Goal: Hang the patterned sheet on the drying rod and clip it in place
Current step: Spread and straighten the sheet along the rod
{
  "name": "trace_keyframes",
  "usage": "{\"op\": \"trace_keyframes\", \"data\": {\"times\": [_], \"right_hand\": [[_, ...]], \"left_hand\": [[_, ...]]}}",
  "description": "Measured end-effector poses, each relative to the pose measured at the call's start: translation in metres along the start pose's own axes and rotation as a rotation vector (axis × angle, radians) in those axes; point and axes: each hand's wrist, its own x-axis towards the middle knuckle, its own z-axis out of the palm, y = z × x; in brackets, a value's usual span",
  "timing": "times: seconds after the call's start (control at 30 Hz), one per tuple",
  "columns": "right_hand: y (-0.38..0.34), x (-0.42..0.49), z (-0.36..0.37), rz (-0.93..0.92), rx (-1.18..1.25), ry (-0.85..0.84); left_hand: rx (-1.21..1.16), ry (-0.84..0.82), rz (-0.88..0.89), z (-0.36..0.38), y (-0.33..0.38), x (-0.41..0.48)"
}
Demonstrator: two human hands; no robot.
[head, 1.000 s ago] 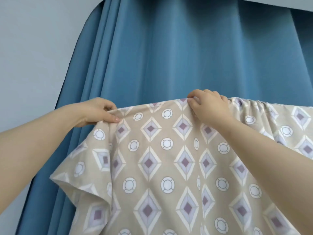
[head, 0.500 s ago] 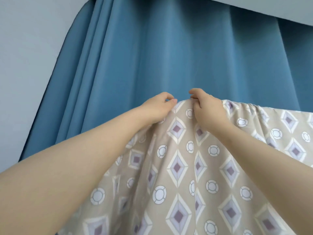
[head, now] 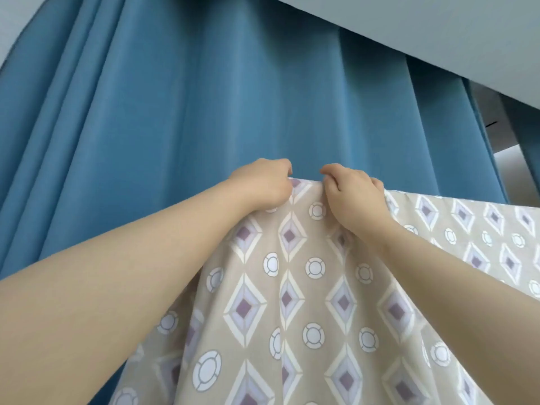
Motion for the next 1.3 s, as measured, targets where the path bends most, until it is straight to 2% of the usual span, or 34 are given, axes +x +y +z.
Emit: {"op": "trace_keyframes", "data": {"times": [0.13, 0.27, 0.33, 0.47, 0.63, 0.87, 1.0, 1.3], "right_hand": [[0.035, 0.008, -0.007, 0.069, 0.030, -0.106], [0.060, 0.009, -0.004, -0.013, 0.081, -0.123], [0.076, 0.010, -0.002, -0.060, 0.061, -0.132], [0.111, 0.016, 0.002, -0.112, 0.096, -0.126], [0.130, 0.013, 0.009, -0.169, 0.075, -0.019], [0.179, 0.005, -0.009, -0.115, -0.039, -0.012], [0.174, 0.001, -0.006, -0.071, -0.039, -0.026], [0.159, 0.007, -0.010, -0.116, -0.036, -0.014]], "left_hand": [[0.249, 0.069, 0.024, 0.016, 0.019, 0.008], [0.392, 0.018, 0.056, 0.033, 0.042, 0.010], [0.398, 0.045, 0.018, 0.041, 0.045, 0.013], [0.343, 0.225, -0.042, 0.059, 0.048, 0.015], [0.300, 0.254, -0.085, 0.064, 0.060, 0.018], [0.327, 0.360, -0.077, 0.071, 0.059, 0.009], [0.328, 0.426, -0.078, 0.077, 0.062, 0.007], [0.315, 0.532, -0.078, 0.068, 0.054, 0.000]]}}
